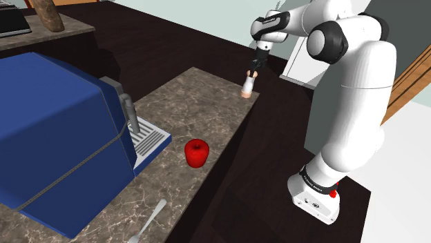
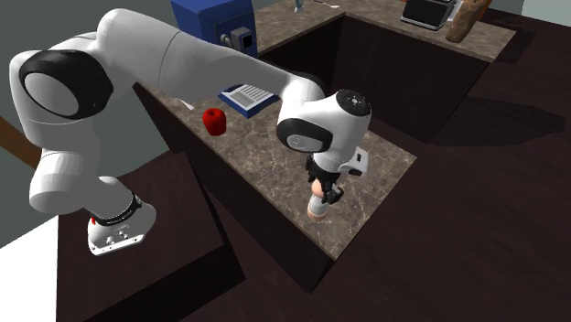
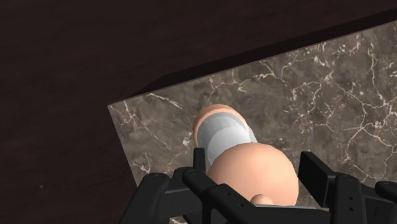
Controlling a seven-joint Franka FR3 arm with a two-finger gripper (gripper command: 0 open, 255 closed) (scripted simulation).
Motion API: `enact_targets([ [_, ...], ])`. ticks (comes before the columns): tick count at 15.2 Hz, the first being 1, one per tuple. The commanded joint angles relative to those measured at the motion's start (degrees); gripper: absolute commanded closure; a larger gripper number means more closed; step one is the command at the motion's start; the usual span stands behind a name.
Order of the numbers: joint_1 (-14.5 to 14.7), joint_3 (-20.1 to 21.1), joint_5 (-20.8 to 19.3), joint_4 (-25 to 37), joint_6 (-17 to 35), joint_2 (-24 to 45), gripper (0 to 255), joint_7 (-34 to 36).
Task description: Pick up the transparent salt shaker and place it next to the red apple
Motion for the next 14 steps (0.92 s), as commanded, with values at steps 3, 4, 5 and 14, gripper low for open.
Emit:
enact_targets([
  [3,0.03,-0.25,-0.52,1.82,-2.67,-0.95,255,0.46],
  [4,0.04,-0.31,-0.64,2.27,-3.32,-1.18,255,0.57],
  [5,0.04,-0.36,-0.75,2.73,-3.98,-1.4,255,0.67],
  [14,-0.14,-0.76,-1.57,7.64,-10.16,-2.83,255,1.49],
])
